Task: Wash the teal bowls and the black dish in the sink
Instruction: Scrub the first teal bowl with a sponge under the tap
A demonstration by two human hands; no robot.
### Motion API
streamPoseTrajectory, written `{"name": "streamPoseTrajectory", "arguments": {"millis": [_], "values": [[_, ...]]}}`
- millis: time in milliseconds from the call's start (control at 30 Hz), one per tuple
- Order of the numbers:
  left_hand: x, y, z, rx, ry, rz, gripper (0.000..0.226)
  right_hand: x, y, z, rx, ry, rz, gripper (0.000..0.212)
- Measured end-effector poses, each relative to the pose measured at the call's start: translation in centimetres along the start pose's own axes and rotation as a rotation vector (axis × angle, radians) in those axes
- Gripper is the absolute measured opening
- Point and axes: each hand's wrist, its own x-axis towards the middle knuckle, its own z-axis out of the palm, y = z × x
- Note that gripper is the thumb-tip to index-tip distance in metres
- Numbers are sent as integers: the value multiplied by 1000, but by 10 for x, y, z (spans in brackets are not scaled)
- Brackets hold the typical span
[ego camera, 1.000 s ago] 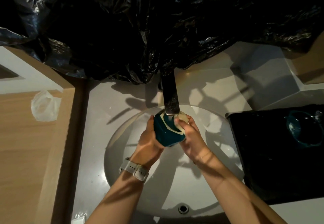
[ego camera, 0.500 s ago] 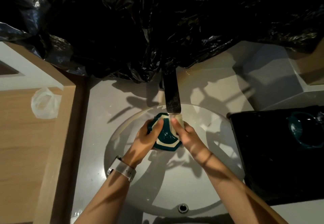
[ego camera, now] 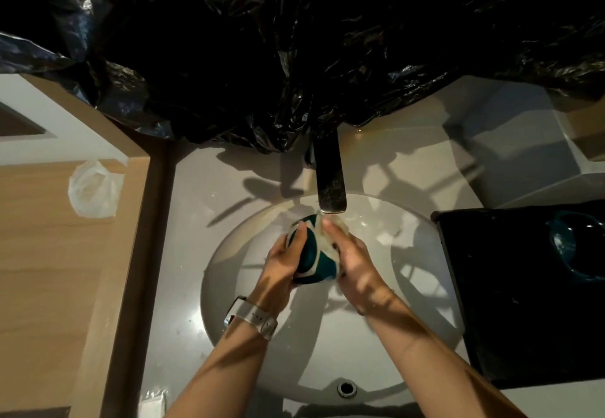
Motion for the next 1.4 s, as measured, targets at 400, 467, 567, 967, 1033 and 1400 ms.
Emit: {"name": "streamPoseTrajectory", "arguments": {"millis": [400,467,567,967,1033,1400], "values": [[-1,18,-10,34,-230,-210,68,6,-23,-2,-298,-6,-142,20],[-1,26,-4,-147,-241,-314,81,1,-14,2,-371,-51,-208,12],[-4,28,11,-131,-220,-258,78,-4,-1,8,-432,-7,-234,16],[-11,27,13,-48,-107,-213,73,-11,-2,22,-281,62,-184,19],[-11,27,17,37,-81,-166,70,-8,-2,20,-265,88,-168,19],[-8,14,18,-39,-131,-151,83,-10,-4,15,-309,110,-155,23]]}}
